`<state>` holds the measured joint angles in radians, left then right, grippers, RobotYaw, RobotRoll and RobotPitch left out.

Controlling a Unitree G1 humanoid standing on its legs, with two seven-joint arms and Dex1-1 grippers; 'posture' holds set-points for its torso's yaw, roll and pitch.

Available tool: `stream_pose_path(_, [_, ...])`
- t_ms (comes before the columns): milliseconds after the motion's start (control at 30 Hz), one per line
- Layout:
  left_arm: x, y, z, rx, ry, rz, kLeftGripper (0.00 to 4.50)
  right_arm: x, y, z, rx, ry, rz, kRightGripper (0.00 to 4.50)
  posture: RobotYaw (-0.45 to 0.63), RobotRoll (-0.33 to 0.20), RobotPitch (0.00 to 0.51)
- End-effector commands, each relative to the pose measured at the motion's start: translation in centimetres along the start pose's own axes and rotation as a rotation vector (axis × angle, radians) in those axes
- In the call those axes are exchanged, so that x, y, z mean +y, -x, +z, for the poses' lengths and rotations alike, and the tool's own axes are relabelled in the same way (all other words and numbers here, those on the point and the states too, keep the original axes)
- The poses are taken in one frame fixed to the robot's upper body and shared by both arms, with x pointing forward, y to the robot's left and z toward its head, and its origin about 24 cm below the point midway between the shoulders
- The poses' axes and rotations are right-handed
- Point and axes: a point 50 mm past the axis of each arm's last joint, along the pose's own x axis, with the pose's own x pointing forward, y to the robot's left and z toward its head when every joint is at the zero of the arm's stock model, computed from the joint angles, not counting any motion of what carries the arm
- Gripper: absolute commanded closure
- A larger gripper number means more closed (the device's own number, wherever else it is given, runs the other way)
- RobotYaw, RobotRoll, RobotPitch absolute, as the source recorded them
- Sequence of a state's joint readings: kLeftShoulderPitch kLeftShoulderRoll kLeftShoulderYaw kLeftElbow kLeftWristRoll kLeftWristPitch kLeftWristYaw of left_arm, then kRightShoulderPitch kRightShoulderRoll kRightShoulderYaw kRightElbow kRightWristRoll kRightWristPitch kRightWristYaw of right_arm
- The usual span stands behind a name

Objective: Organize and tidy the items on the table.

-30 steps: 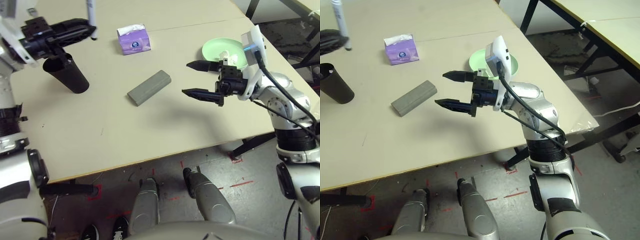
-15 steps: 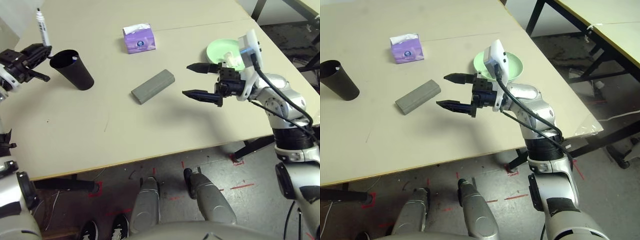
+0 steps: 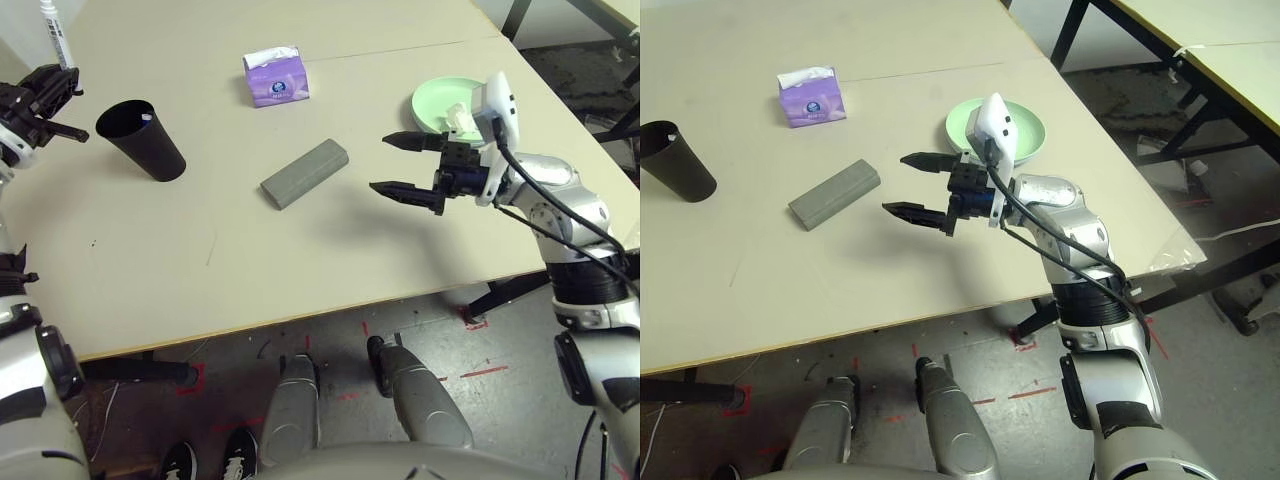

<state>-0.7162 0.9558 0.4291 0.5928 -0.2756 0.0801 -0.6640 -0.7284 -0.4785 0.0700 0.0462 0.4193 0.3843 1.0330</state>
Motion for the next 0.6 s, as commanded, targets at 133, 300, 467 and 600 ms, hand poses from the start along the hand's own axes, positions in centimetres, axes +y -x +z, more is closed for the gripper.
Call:
stream_pose_path(133, [-0.2, 0.0, -1.7, 0.018, 0.049, 0.068, 4.22, 0.1, 0.4, 0.0, 0.003, -0.003, -0.016, 0.0, -0.11, 0.0, 0.225])
stream_pose_path(300, [-1.0, -0.1, -3.4, 0.042, 0.105, 0.087, 4.22, 0.0, 0.5, 0.3, -0.001, 0.0, -0.012, 0.0, -0.11, 0.0, 0.226])
stream_pose_path(467, [-2.2, -0.5, -4.3, 0.051, 0.143, 0.086, 4.22, 0.0, 0.5, 0.4, 0.001, 0.001, -0.009, 0.0, -0.12, 0.0, 0.225])
stream_pose_path(600, [-2.7, -0.7, -4.6, 0.053, 0.159, 0.085, 4.22, 0.0, 0.6, 0.5, 0.002, 0.001, -0.008, 0.0, -0.12, 0.0, 0.227])
